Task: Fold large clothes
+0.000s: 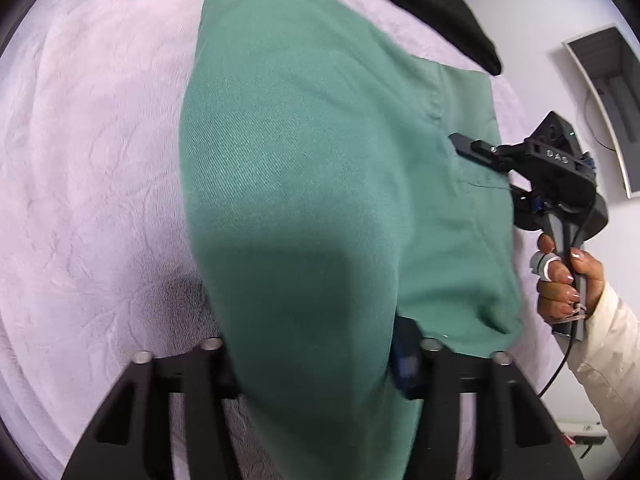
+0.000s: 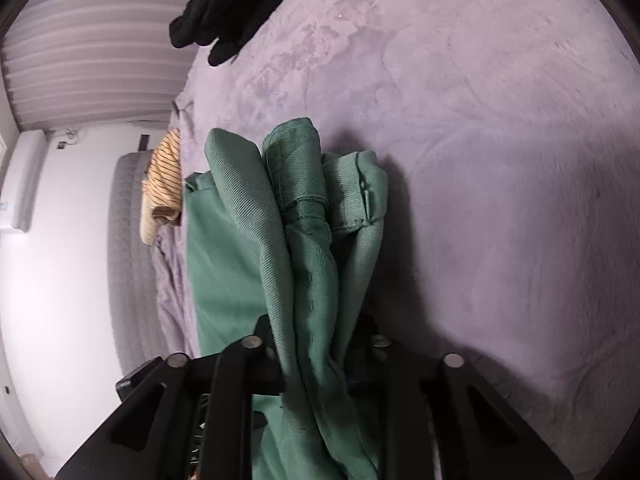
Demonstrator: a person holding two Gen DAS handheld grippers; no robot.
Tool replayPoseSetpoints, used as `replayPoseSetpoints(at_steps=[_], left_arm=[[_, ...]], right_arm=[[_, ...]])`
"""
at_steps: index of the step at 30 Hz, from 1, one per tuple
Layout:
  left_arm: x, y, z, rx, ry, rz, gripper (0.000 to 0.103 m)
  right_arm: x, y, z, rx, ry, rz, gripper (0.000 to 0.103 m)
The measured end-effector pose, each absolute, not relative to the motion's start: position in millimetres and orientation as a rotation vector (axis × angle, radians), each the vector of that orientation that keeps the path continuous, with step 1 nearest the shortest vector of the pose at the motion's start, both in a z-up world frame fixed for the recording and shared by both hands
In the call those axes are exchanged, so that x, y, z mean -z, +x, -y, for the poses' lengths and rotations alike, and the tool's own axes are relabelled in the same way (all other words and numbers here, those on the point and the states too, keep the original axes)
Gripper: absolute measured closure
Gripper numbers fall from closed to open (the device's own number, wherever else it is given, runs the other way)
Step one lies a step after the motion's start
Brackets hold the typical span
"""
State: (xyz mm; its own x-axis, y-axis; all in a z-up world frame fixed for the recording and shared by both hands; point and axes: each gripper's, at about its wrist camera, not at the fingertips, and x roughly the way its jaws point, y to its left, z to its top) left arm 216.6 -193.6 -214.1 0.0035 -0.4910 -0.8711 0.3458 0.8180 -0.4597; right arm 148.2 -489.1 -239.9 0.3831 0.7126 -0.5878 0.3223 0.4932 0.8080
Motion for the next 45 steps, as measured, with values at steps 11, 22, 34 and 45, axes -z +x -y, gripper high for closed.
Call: replayPoseSetpoints(at_steps=[11, 22, 34, 45], left_arm=[[150, 184, 138, 0.763, -0.191, -1.338, 0.062], [149, 98, 1, 0.685, -0.136, -1.435, 0.062], [208, 46, -39, 0.576, -0.014, -1.443, 0.045], [205, 11, -70, 0.526, -0.006, -1.437, 0.032]], right_arm=[[166, 112, 444, -0.443, 1.197, -1.051, 0.085], [168, 16, 312, -0.454, 1.245, -1.118, 0.085], [214, -18, 256, -0.277, 1.149, -1.251, 0.084], [195, -6, 253, -0.108, 0.927, -1.349, 0.072]])
